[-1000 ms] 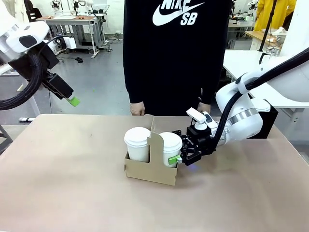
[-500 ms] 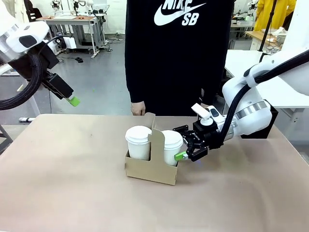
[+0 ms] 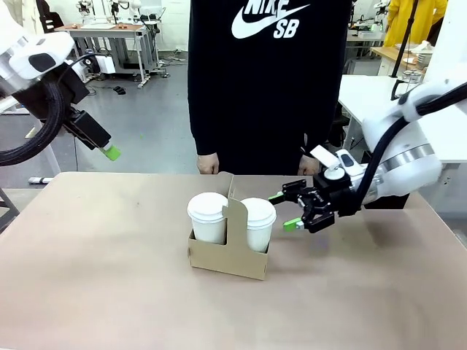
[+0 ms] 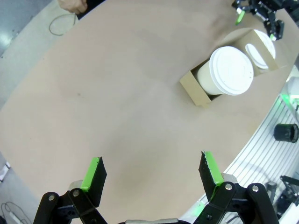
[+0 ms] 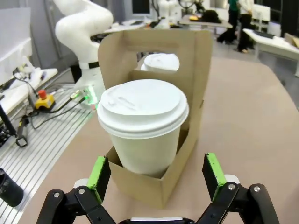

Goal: Pour a drink into a cup and package it in a carrier.
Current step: Insert the held 600 ml Paper Cup into the Cup Carrier.

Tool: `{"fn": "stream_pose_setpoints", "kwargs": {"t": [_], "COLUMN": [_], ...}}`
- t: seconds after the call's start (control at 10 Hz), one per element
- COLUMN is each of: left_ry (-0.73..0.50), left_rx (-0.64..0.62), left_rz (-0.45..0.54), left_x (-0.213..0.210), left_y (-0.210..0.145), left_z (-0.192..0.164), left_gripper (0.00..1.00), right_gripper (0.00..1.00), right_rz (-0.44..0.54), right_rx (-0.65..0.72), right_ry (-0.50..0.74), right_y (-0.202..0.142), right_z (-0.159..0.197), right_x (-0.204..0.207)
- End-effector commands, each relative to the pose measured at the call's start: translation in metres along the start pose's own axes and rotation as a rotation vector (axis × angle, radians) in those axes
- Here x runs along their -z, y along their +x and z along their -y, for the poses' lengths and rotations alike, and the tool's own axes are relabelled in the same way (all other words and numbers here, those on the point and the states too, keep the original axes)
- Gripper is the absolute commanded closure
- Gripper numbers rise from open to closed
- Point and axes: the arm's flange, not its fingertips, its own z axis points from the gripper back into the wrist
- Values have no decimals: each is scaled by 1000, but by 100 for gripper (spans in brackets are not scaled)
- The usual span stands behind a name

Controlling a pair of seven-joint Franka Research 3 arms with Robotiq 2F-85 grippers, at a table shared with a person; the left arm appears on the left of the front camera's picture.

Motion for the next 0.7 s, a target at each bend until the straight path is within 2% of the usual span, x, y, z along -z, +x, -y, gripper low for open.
{"fn": "stream_pose_setpoints", "kwargs": {"t": [0.0, 0.2, 0.4, 0.6], "left_ry": [-1, -1, -1, -1], "left_rx": [-13, -13, -13, -13], "left_rz": [2, 2, 2, 2], "left_x": [-1, -1, -1, -1], "left_y": [0, 0, 0, 0], "left_z": [0, 0, 0, 0], "left_gripper": [0, 0, 0, 0], "right_gripper": [0, 0, 0, 0], "right_rz": [-68, -188, -368, -472], "right_rx": [50, 167, 355, 467], "right_ry": [-101, -276, -538, -761], "right_y": [24, 55, 84, 101], "right_z": [-19, -47, -79, -106], "right_x": [-27, -59, -93, -123]}}
